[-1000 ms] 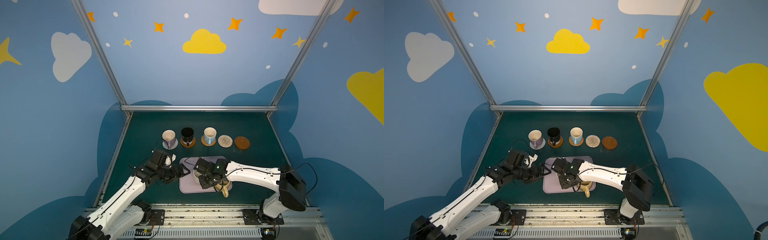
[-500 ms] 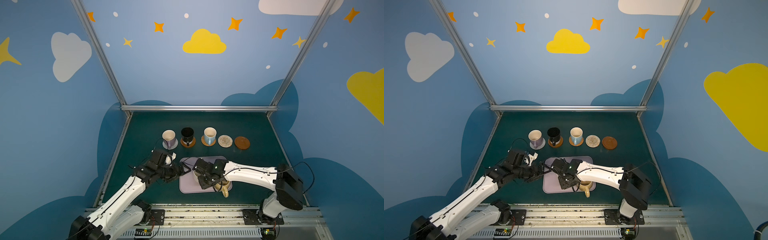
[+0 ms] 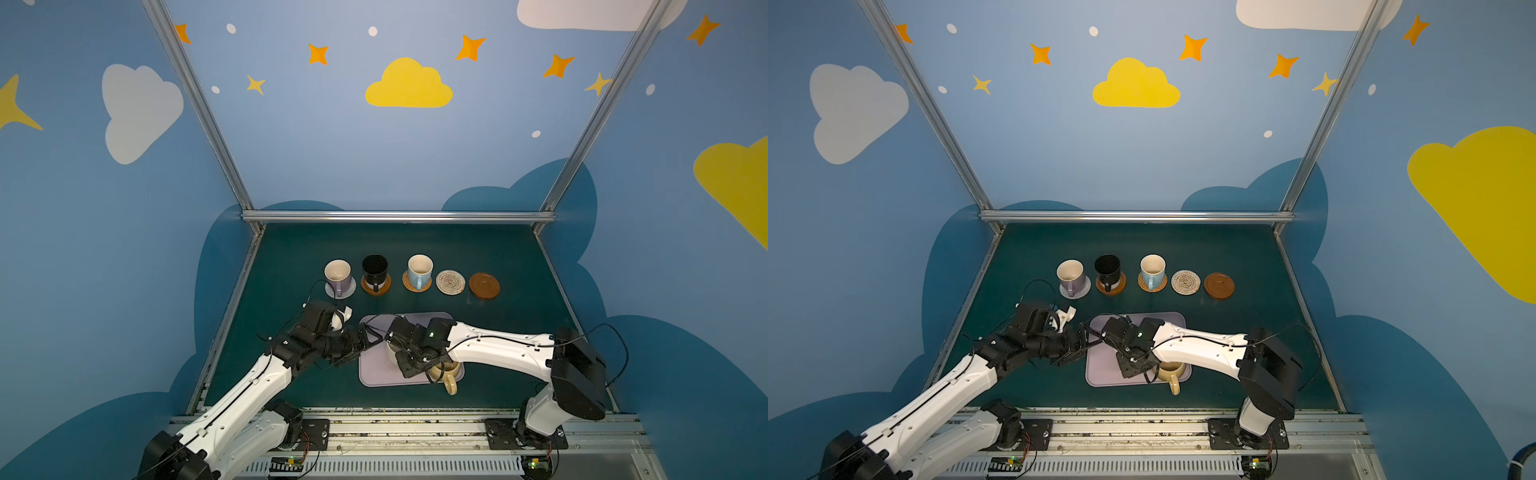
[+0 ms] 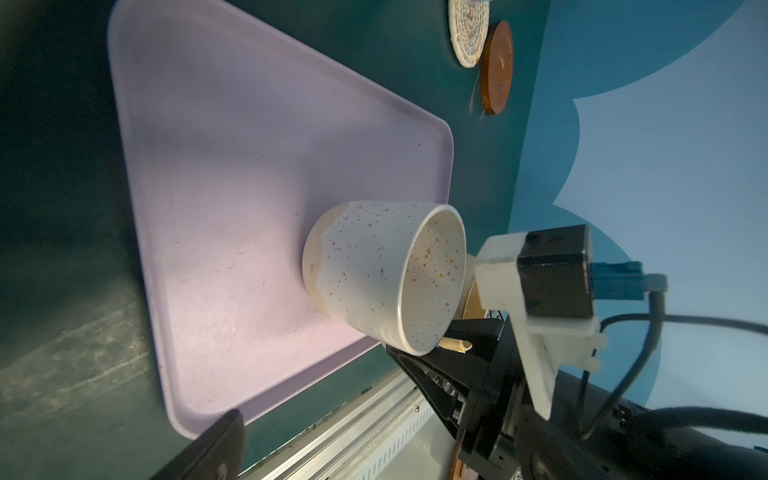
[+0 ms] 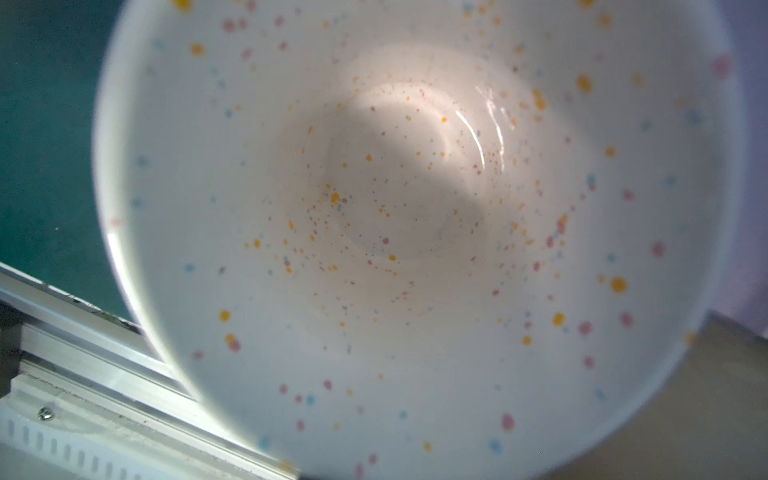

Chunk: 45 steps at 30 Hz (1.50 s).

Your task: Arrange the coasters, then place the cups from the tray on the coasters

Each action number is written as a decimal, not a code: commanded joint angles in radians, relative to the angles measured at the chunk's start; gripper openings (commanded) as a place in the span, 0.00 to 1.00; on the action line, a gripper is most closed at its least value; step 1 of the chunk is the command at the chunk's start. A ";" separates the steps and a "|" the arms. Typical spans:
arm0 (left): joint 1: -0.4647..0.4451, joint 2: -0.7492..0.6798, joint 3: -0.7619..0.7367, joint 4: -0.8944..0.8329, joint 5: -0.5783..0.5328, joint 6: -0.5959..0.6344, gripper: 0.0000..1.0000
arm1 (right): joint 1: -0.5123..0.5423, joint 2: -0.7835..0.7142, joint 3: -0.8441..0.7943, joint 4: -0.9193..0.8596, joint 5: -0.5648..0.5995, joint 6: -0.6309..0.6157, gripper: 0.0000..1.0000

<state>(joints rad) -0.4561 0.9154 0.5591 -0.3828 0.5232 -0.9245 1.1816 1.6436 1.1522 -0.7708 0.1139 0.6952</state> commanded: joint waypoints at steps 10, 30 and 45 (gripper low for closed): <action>0.005 -0.030 -0.030 0.120 0.004 -0.069 1.00 | -0.003 -0.069 0.080 -0.025 0.068 -0.063 0.00; 0.005 -0.053 -0.083 0.413 0.012 -0.243 1.00 | -0.047 -0.124 0.127 -0.040 0.118 -0.094 0.00; -0.004 0.123 0.149 0.383 0.015 -0.127 1.00 | -0.122 -0.195 0.155 -0.053 0.159 -0.122 0.00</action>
<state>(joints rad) -0.4568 1.0130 0.6624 0.0154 0.5392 -1.1069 1.0733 1.5074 1.2457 -0.8398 0.2226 0.5880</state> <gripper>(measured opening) 0.996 0.197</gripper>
